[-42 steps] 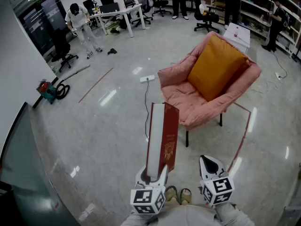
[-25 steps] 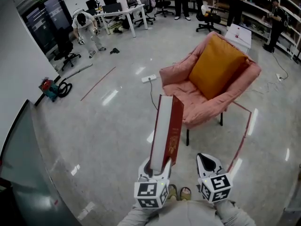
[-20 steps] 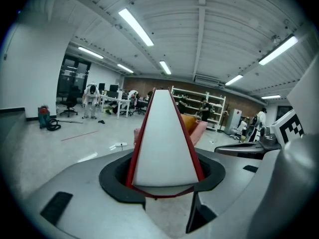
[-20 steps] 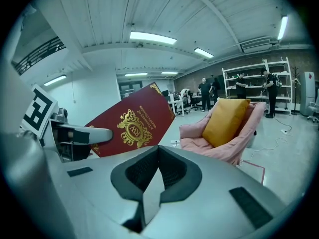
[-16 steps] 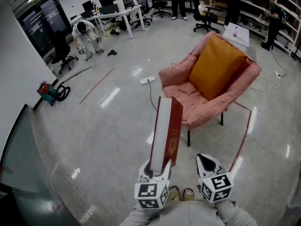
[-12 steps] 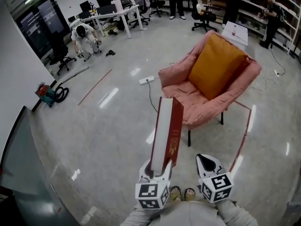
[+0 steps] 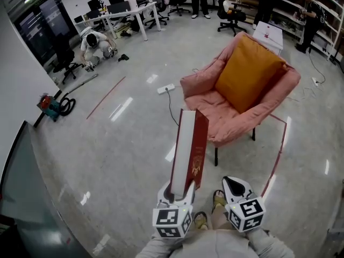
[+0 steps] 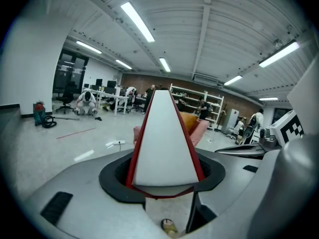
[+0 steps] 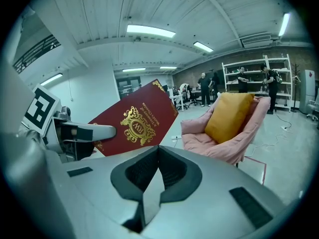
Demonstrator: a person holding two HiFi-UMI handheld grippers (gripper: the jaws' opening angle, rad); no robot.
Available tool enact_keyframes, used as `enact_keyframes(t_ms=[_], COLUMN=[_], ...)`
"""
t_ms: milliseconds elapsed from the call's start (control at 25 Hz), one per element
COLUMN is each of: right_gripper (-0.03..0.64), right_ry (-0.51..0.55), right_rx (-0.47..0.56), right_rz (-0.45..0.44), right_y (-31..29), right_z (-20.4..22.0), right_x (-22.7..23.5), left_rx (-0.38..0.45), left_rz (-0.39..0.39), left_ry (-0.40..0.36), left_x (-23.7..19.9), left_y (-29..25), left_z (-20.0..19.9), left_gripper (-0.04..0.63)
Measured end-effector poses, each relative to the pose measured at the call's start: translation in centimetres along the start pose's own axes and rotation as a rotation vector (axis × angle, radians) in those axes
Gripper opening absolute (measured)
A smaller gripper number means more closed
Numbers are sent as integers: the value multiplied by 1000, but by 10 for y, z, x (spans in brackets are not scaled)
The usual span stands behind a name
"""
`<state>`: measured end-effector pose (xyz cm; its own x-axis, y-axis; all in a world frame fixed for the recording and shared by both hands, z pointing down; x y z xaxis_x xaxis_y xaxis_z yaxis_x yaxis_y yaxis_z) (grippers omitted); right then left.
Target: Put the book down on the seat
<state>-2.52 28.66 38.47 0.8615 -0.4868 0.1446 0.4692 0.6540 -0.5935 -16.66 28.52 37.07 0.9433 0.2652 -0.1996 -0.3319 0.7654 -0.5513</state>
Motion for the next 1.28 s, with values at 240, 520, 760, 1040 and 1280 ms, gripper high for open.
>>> enact_keyframes(t_ms=[240, 520, 760, 1040, 1280], right_gripper=[5, 5, 5, 5, 5], right_ry=[6, 34, 44, 56, 71], right_rx=[-7, -16, -35, -66, -82], right_rz=[-12, -29, -48, -72, -85], right_y=[-19, -54, -90, -118, -144], right_z=[-10, -38, -63, -95, -124], right_x=[14, 63, 110, 164, 207], left_rx=[-7, -3, -16, -34, -53], left_rz=[-7, -42, -63, -83, -103], left_ry=[12, 42, 64, 78, 90], left_x=[-6, -6, -4, 7, 10], left_y=[-22, -72, -127, -181, -229], left_z=[-8, -32, -57, -99, -127], left_gripper=[244, 244, 244, 244, 244])
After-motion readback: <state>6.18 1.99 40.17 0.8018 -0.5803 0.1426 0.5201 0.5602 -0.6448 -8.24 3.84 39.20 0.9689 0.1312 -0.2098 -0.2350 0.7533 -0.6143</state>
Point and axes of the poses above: the fingertips, and each gripper's own axes: y backward along the fingers, x to its right, z out of its underside, the point moved 1 cm from there along y, backward along the fingers, and after that the axes turned 11 degrees about -x, right-handed, at the moved point
